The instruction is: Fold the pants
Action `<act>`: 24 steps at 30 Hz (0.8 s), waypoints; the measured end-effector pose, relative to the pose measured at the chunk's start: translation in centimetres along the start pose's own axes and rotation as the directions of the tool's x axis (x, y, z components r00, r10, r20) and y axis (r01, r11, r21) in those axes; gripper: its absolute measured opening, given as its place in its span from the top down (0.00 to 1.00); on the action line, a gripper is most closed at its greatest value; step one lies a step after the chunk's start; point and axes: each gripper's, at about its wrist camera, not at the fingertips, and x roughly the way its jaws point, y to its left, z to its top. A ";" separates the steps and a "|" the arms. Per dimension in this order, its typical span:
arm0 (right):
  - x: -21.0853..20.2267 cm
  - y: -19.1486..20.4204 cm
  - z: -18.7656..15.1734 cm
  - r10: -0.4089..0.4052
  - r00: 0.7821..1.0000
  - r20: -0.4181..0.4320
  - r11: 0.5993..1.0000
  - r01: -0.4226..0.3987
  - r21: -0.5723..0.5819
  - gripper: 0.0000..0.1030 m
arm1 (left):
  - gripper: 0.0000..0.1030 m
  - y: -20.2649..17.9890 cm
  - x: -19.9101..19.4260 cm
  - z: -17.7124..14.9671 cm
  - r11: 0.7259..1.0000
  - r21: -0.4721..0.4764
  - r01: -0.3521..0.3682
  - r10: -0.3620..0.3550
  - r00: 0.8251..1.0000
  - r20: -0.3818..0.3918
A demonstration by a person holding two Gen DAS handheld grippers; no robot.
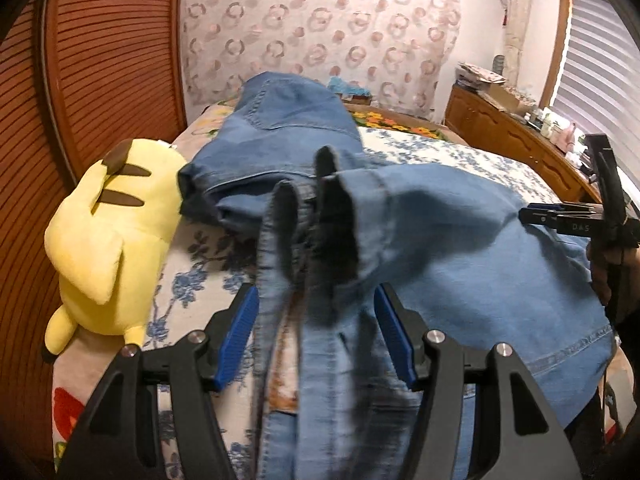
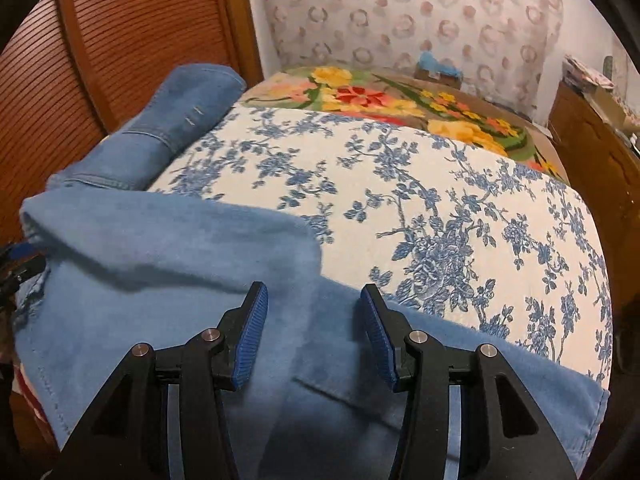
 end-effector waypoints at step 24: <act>-15.1 -5.6 -9.8 -0.023 0.984 0.177 0.998 0.011 0.067 0.52 | 0.42 -11.5 -7.1 0.4 0.972 0.198 0.127 -0.152 0.982 0.116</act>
